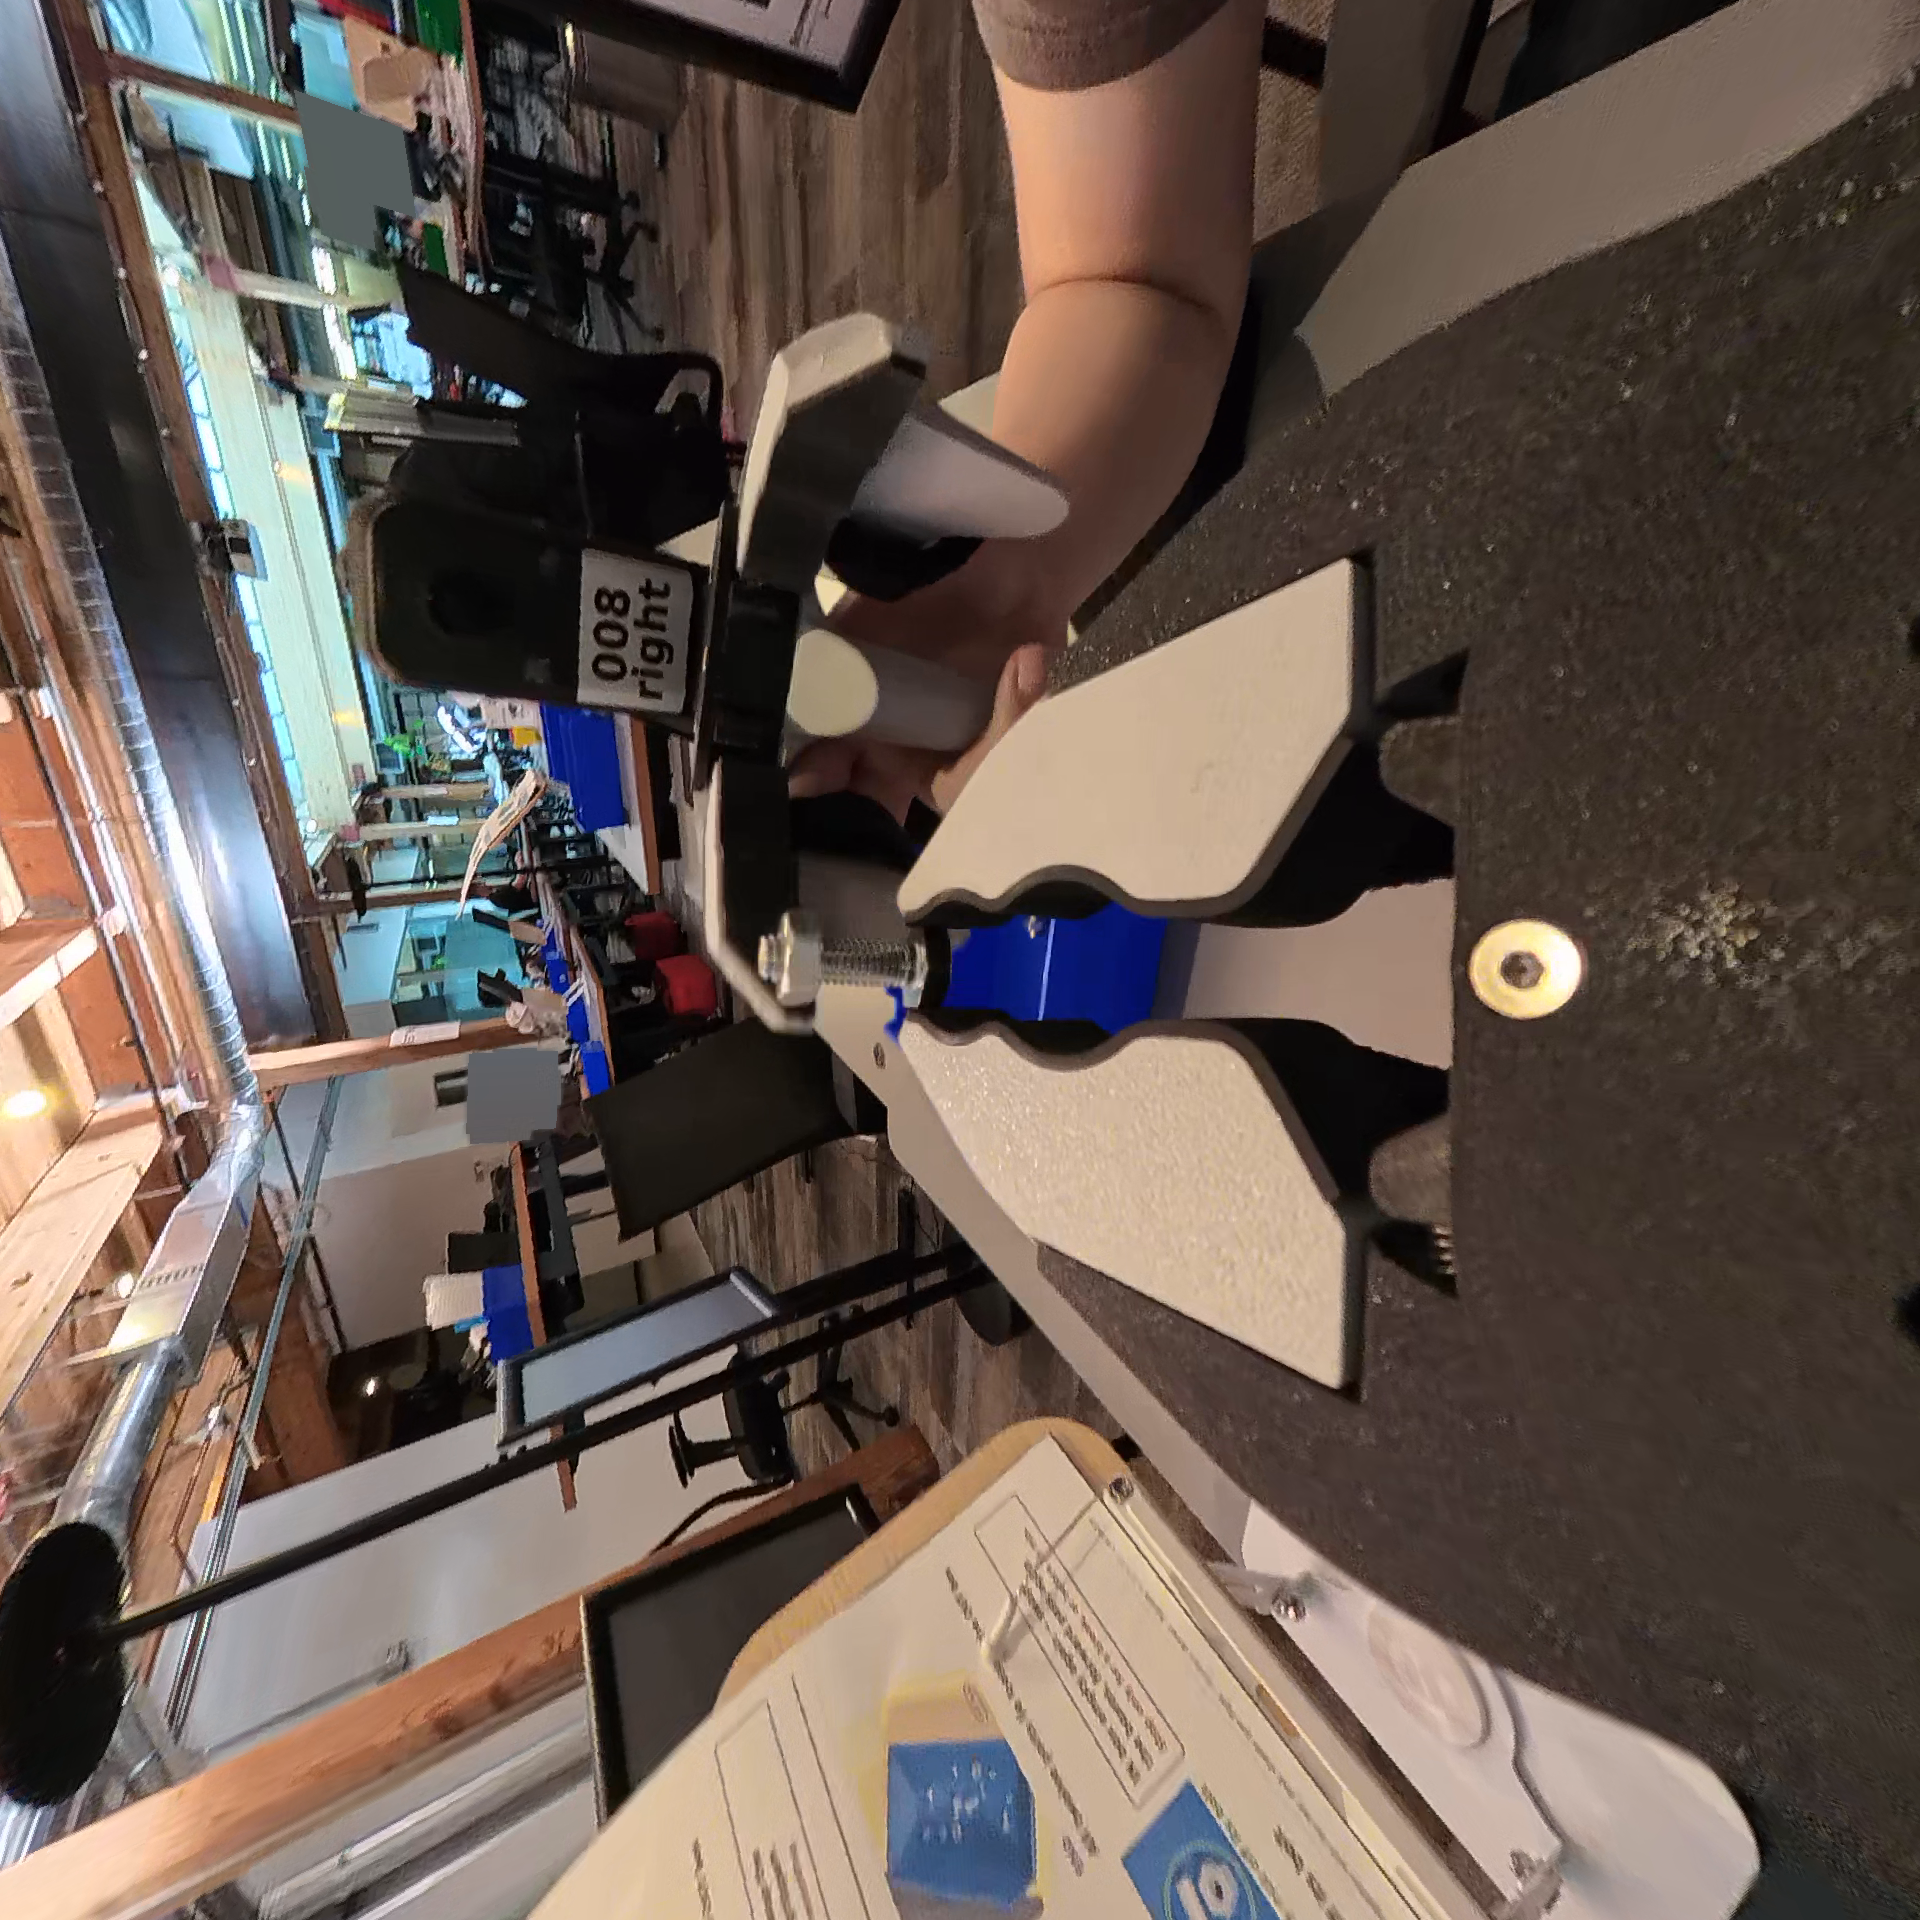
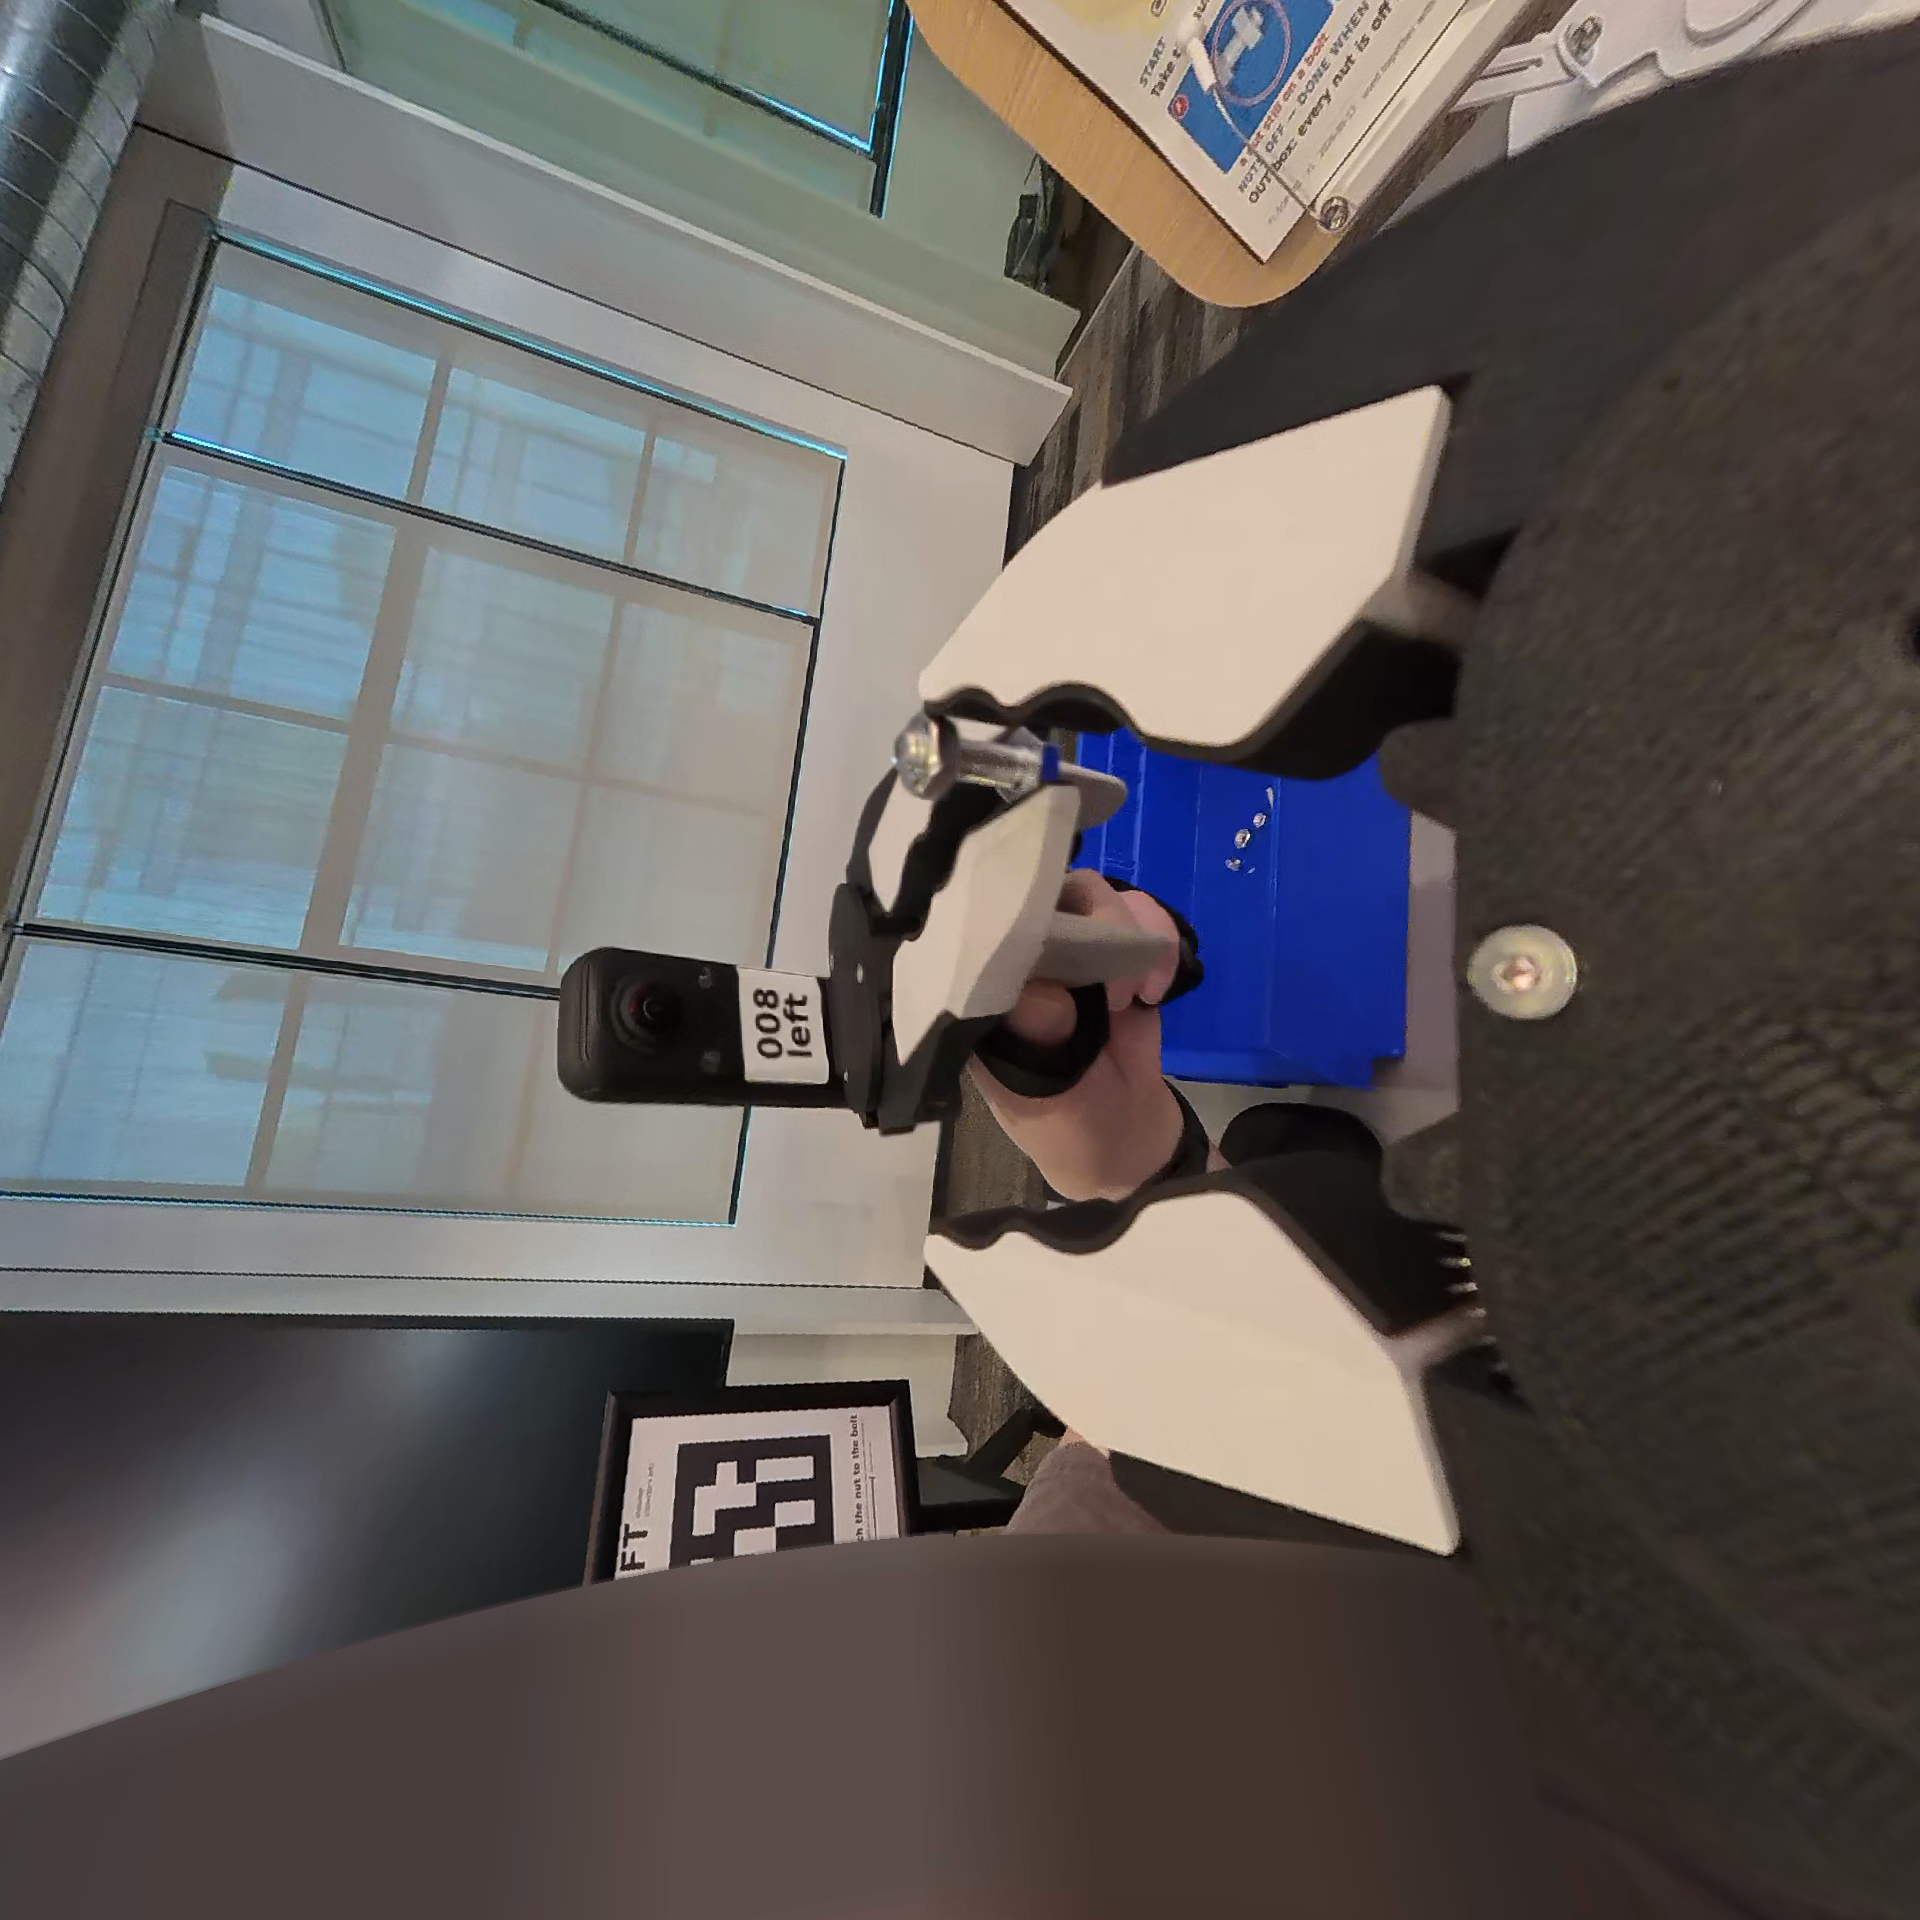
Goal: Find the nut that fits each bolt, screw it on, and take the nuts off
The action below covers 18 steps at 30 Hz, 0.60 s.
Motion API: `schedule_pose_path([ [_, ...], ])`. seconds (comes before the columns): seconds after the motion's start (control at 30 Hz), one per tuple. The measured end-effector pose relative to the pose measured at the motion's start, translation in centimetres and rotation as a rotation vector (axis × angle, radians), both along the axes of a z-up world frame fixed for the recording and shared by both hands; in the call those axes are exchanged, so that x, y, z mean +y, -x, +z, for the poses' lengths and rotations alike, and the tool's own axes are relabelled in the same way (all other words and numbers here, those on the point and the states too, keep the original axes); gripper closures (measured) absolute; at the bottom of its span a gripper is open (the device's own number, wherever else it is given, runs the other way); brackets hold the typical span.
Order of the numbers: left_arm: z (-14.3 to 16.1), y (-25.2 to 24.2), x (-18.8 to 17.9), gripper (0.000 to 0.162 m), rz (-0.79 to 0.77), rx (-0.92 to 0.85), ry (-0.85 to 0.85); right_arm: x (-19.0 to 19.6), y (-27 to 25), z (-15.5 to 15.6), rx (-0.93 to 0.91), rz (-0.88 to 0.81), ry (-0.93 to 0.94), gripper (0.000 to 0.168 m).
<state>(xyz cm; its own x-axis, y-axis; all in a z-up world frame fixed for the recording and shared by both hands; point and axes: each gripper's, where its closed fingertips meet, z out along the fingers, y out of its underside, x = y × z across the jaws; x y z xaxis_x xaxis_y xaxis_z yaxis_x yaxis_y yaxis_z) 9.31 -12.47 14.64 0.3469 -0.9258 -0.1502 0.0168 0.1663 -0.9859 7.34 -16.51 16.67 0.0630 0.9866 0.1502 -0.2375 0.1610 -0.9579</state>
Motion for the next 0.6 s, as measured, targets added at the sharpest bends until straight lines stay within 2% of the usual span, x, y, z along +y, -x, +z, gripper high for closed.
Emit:
schedule_pose_path([
  [0.1,0.8,1.3,0.8,0.148,0.029,-0.038,0.020,-0.6,-0.4,0.1,-0.016,0.041,-0.017,0.091],
  [0.23,0.7,0.9,0.3,0.148,-0.005,-0.041,0.034,0.7,-0.8,0.4,0.012,-0.035,-0.004,0.087],
  [0.37,-0.3,-0.8,-1.0,0.148,-0.053,0.008,0.015,0.7,-0.3,0.1,0.022,-0.014,0.019,0.084],
  [0.53,0.0,-0.2,-0.1,0.148,-0.011,-0.012,0.020,0.1,0.1,-0.1,0.000,-0.026,-0.023,0.079],
  [0.6,0.7,1.1,0.7,0.148,0.030,-0.045,0.026,-0.2,-0.3,0.2,0.001,-0.016,-0.034,0.093],
])
